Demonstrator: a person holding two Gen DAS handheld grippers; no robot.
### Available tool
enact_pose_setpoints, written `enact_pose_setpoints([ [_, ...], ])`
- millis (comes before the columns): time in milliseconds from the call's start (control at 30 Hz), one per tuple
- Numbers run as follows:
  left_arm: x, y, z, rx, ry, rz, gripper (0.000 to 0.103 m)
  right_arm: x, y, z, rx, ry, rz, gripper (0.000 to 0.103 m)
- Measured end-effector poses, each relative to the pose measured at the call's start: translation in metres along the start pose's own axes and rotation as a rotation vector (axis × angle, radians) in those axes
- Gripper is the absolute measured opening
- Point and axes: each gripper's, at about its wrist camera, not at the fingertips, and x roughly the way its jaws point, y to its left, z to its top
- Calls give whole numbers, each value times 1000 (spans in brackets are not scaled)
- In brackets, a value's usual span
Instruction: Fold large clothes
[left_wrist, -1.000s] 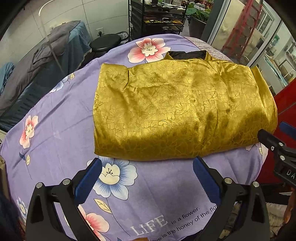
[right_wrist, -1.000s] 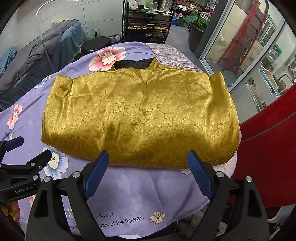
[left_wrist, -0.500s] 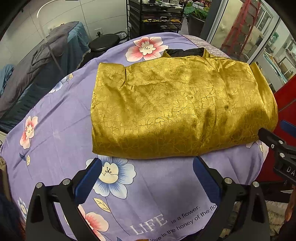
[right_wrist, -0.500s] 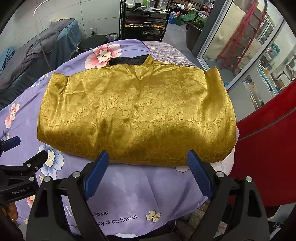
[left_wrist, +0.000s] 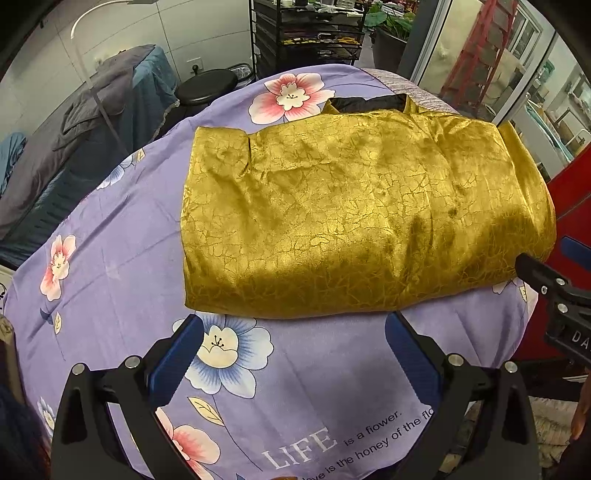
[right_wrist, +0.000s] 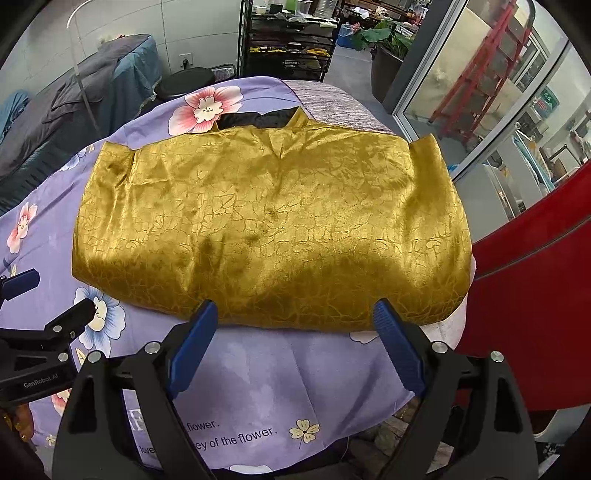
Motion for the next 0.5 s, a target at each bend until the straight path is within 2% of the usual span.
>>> enact_pose_setpoints([
  [500,-1,-5,1,9,0,-11,97,0,-3,-2,6,4,-13,85],
])
